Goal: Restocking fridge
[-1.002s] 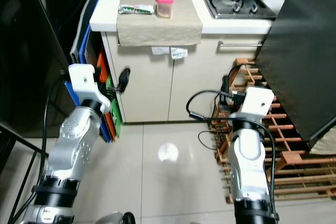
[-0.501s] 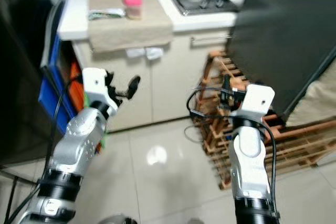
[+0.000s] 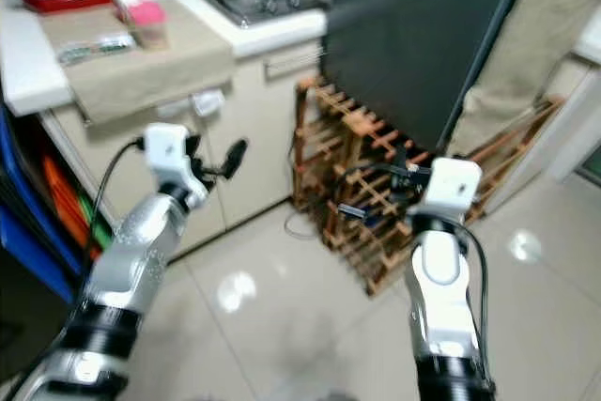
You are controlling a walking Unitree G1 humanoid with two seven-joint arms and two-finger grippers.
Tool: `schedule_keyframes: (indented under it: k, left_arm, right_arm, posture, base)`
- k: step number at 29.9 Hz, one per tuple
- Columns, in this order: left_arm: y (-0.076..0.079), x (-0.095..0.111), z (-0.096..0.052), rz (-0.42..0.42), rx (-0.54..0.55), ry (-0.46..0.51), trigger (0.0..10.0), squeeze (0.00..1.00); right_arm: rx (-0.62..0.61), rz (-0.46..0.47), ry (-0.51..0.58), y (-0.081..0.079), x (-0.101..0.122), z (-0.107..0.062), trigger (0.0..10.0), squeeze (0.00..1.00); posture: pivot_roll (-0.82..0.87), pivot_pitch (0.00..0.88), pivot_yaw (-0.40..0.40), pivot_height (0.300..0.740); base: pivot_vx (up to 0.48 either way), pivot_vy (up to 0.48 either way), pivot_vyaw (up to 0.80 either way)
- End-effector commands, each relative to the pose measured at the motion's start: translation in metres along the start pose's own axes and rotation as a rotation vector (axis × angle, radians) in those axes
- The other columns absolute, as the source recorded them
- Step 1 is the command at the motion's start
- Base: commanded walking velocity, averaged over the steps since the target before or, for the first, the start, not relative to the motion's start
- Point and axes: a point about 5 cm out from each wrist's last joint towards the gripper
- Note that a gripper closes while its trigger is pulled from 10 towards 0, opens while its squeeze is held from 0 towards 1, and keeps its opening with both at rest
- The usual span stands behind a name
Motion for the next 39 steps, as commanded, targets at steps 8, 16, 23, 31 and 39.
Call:
schedule_keyframes:
  k: [8, 16, 23, 31, 39]
  left_arm:
    - [0.017, 0.0, 0.004, -0.031, -0.039, 0.005, 10.0, 0.0]
    - [0.022, 0.006, 0.006, -0.043, -0.026, 0.041, 10.0, 0.0]
    - [0.028, 0.014, 0.007, -0.05, -0.046, 0.076, 10.0, 0.0]
    - [0.027, 0.008, 0.005, -0.021, -0.066, 0.05, 10.0, 0.0]
    - [0.038, 0.012, 0.013, -0.001, -0.105, 0.042, 10.0, 0.0]
  right_arm:
    - [-0.027, -0.033, 0.017, 0.013, 0.003, 0.001, 10.0, 0.52]
    - [-0.019, -0.048, 0.041, 0.012, 0.007, 0.004, 10.0, 0.51]
    - [0.01, -0.09, 0.064, 0.013, 0.011, 0.004, 10.0, 0.51]
    - [0.015, -0.07, 0.01, 0.009, 0.001, -0.001, 10.0, 0.51]
    - [0.002, -0.083, 0.032, 0.007, 0.006, 0.003, 10.0, 0.51]
  posture:
    - [-0.13, 0.021, 0.027, 0.732]
    - [-0.13, 0.031, 0.025, 0.732]
    - [-0.15, 0.038, -0.002, 0.732]
    - [-0.14, 0.038, 0.014, 0.732]
    - [-0.15, 0.03, 0.032, 0.732]
  base:
    - [0.0, 0.0, -0.8]
    - [0.0, 0.0, -0.71]
    - [0.0, 0.0, -0.08]
    - [0.0, 0.3, -0.45]
    - [0.0, 0.0, 0.0]
Point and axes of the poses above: a point about 5 cm out from each wrist's last joint towards the gripper, its own z axis pointing out of the wrist towards the gripper, its own x axis along the axis of the wrist's last joint, y = z × x, and after that the axes turned 7 degrees about -z, right-handed
